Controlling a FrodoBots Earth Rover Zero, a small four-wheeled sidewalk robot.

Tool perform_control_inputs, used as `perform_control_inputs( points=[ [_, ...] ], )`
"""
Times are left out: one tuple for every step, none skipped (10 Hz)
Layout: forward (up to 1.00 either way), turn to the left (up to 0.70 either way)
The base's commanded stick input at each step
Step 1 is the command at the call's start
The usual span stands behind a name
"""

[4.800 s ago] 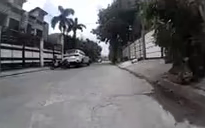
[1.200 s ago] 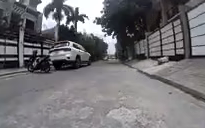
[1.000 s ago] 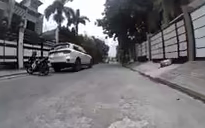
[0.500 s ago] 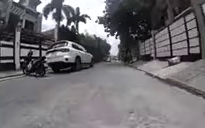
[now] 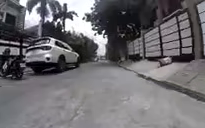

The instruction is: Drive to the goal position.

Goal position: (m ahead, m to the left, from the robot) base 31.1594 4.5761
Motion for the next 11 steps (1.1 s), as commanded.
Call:
perform_control_inputs(
  points=[
    [1.0,0.0],
    [1.0,0.0],
    [1.0,0.0],
    [1.0,0.0],
    [1.0,0.0],
    [1.0,-0.01],
    [1.0,-0.03],
    [1.0,-0.05],
    [1.0,-0.15],
    [1.0,-0.36],
    [1.0,-0.35]
  ],
)
